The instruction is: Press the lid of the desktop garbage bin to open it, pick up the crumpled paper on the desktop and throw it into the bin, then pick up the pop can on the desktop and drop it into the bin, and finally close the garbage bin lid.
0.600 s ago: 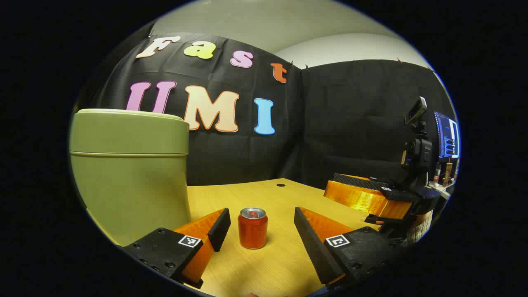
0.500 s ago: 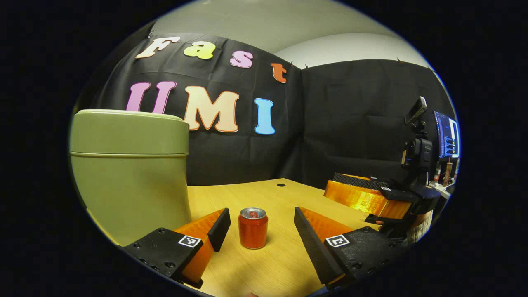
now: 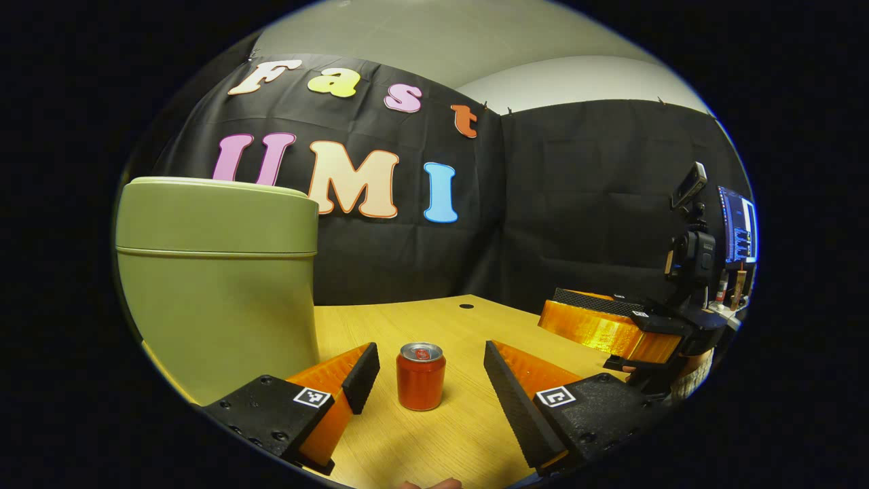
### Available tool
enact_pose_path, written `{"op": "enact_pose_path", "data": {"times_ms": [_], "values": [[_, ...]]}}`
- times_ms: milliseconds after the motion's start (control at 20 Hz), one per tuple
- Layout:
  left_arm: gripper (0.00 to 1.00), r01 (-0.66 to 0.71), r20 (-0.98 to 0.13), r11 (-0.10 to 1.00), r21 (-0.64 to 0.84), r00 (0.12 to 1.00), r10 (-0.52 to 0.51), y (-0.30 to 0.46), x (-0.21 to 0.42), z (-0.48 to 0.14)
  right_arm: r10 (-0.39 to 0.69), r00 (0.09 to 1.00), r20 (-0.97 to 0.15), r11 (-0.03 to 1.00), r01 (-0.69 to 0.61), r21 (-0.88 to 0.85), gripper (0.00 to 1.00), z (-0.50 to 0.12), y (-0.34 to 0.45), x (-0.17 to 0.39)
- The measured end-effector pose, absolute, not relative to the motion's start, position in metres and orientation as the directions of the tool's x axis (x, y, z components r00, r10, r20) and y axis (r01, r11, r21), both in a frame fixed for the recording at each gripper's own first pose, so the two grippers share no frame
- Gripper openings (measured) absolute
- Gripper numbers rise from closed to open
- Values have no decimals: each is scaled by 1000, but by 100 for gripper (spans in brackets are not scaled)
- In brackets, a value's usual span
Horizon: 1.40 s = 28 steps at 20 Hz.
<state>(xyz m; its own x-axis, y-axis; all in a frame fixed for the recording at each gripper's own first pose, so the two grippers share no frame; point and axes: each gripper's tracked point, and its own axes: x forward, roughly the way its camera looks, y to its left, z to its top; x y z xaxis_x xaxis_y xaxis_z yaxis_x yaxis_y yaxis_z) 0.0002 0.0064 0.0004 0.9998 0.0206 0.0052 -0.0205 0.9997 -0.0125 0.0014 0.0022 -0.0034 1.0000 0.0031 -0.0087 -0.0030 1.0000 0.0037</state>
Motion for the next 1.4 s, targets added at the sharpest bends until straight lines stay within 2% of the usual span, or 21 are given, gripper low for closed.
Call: {"op": "enact_pose_path", "data": {"times_ms": [800, 950, 1000, 1050, 1400], "values": [[94, 7, 6, 1000, -21, 1000, -7, -3, 0, 1, -3, 1000, -10, 1000, 3, 10, 97, -5, -1, 3], [93, -18, -6, 1000, -21, 1000, 18, 4, 0, -2, -8, 1000, -7, 1000, 8, 6, 97, -3, -2, 2], [90, -22, -8, 999, -24, 1000, 22, 6, 0, -2, -8, 1000, -5, 1000, 8, 7, 97, -3, -2, 1], [83, -22, -13, 999, -24, 1000, 22, 6, 0, -2, -9, 1000, -3, 1000, 9, 8, 97, -2, -2, 0], [53, -13, -17, 1000, 19, 1000, 14, 6, -6, 2, -17, 1000, -15, 1000, 17, 6, 97, -6, -4, 2]]}}
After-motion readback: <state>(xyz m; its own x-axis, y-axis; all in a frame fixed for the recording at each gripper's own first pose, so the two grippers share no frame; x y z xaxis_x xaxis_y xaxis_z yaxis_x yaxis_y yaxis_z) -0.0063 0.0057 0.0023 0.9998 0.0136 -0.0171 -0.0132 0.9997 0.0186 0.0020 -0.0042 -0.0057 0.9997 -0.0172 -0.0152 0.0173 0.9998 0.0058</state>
